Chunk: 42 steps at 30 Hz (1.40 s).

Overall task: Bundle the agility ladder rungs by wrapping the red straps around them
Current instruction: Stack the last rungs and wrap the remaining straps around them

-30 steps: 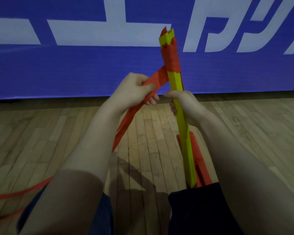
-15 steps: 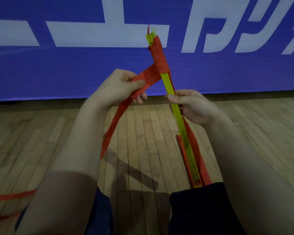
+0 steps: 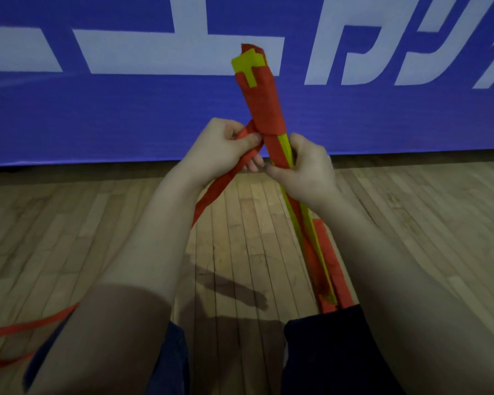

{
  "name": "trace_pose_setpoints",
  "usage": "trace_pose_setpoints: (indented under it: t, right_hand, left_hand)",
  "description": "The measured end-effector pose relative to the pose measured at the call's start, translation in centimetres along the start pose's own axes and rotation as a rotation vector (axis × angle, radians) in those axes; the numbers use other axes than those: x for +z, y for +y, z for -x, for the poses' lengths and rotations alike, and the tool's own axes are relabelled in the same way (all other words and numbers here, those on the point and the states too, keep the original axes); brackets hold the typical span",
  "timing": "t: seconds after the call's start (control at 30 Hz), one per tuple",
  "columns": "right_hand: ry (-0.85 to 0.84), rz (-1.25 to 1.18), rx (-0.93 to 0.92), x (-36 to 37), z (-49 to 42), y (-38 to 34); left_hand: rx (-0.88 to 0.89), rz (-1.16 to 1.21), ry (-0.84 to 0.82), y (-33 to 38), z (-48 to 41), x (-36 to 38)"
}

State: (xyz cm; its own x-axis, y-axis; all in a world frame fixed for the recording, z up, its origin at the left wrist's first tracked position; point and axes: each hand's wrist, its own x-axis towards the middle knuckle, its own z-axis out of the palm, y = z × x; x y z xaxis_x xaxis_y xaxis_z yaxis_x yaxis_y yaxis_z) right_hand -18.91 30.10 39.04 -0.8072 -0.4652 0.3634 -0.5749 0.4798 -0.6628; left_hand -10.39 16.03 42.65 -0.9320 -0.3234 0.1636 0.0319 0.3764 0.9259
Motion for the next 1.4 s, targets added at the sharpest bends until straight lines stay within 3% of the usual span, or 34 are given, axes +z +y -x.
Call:
trace_pose_setpoints:
  t: [0.13,0.33,0.5,0.6,0.67,0.73,0.87,0.93,1.1,1.4]
  right_hand:
    - [0.035,0.062,-0.074,0.7,0.6,-0.8]
    - [0.018,0.289,-0.051,2.3,0.6,-1.5]
    - [-0.022,0.408,-0.069,2.8,1.3,-2.1]
    - [-0.021,0.431,-0.130,2.7,1.1,-2.1]
    - [-0.007,0.237,-0.093,2.7,1.1,-1.9]
    - [-0.070,-0.126,0.045,2.4,1.0,-1.7]
    - [-0.489,-0.760,0.168,-0.3,0.4,-0.3]
    - [-0.686,-0.849,0.177,-1.3,0.2,0.4]
    - [-0.997,-1.016,0.208,-1.6,0.3,1.5]
    - [-0.940,-1.003,0.149,-2.3,0.2,1.9]
  left_hand:
    - [0.007,-0.001,-0.014,0.5,0.0,0.8]
    - [-0.076,0.009,0.191,0.8,-0.1,2.5]
    - [-0.045,-0.332,0.352,0.1,0.1,3.2]
    - [0.015,-0.318,0.376,-0.3,-0.3,2.7]
    - [0.022,-0.219,0.393,-0.1,-0.4,2.5]
    - [0.026,-0.119,0.391,0.3,-0.3,2.3]
    - [0.022,0.097,0.295,-0.1,-0.2,1.2]
    - [0.061,0.172,0.202,-0.1,-0.1,1.0]
    - [0.094,0.233,0.016,0.4,0.5,0.7]
    - [0.010,0.148,-0.199,0.2,1.0,-2.2]
